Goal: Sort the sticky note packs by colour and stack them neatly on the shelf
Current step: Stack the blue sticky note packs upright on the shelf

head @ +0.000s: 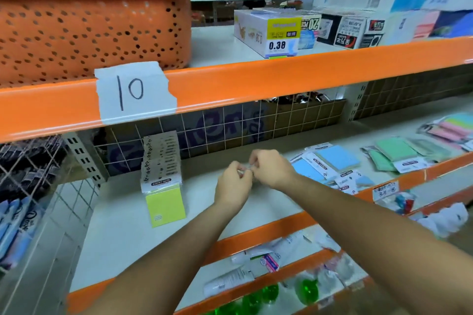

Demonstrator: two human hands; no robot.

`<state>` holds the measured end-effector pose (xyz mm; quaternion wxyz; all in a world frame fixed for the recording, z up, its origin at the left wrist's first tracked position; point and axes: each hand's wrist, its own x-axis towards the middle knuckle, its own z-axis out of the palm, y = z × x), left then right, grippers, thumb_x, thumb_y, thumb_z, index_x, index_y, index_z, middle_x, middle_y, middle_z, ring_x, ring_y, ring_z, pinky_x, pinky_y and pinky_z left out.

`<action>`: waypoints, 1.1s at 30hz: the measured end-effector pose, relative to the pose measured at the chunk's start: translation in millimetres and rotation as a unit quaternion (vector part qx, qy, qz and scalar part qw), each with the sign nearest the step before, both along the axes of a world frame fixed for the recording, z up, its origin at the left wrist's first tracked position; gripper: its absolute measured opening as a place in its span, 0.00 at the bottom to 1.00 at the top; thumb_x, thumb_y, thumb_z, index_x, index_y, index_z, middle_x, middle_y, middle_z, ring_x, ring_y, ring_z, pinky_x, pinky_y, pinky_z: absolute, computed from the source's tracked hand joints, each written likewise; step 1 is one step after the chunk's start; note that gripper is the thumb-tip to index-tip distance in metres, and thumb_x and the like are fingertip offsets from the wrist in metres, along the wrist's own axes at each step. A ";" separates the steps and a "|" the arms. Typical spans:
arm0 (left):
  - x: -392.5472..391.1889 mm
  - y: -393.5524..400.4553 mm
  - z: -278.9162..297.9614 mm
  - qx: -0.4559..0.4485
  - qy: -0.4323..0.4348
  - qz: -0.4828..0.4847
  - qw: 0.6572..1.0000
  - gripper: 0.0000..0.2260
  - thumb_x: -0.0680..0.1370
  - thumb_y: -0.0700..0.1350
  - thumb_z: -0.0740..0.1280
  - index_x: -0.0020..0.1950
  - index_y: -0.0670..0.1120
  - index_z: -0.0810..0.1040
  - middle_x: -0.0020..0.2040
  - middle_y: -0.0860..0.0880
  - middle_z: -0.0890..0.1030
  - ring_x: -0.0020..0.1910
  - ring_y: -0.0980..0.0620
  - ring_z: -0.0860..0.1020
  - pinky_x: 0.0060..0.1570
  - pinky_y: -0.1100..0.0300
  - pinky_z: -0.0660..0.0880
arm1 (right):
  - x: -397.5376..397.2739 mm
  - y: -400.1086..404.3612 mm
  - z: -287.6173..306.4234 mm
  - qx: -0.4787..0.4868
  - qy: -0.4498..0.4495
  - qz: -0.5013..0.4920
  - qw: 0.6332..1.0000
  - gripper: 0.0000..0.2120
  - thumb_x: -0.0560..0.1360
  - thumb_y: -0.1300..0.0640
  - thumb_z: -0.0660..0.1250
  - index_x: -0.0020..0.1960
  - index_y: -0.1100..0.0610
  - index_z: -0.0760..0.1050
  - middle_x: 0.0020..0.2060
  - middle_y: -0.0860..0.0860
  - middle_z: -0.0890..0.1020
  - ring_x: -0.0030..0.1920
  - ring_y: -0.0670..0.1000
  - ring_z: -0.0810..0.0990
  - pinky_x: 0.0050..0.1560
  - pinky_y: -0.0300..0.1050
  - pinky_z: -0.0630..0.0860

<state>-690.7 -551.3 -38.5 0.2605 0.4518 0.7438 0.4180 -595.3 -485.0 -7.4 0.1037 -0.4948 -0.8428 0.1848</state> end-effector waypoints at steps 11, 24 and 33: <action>101.2 52.8 1.1 -0.131 0.002 0.050 0.990 0.15 0.76 0.56 0.64 0.52 0.45 0.71 0.53 0.45 0.79 0.54 0.43 0.77 0.48 0.56 0.71 | 134.3 77.1 27.5 0.053 -0.069 -0.085 0.993 0.09 0.76 0.53 0.62 0.52 0.55 0.77 0.51 0.55 0.80 0.54 0.59 0.77 0.44 0.44 0.71; 157.8 76.1 -6.0 -0.170 0.018 0.166 0.971 0.29 0.74 0.58 0.67 0.68 0.44 0.64 0.65 0.44 0.69 0.64 0.43 0.72 0.59 0.52 0.71 | 182.1 112.4 2.2 -0.009 -0.092 -0.029 0.995 0.20 0.74 0.44 0.66 0.64 0.51 0.75 0.63 0.53 0.74 0.64 0.56 0.71 0.59 0.49 0.73; 163.6 90.1 0.3 -0.209 0.128 0.125 0.961 0.30 0.72 0.62 0.67 0.69 0.50 0.67 0.66 0.47 0.69 0.65 0.46 0.69 0.64 0.51 0.67 | 189.1 131.1 -4.0 -0.088 -0.085 -0.086 0.989 0.41 0.65 0.35 0.73 0.68 0.58 0.65 0.64 0.56 0.74 0.62 0.57 0.74 0.47 0.46 0.72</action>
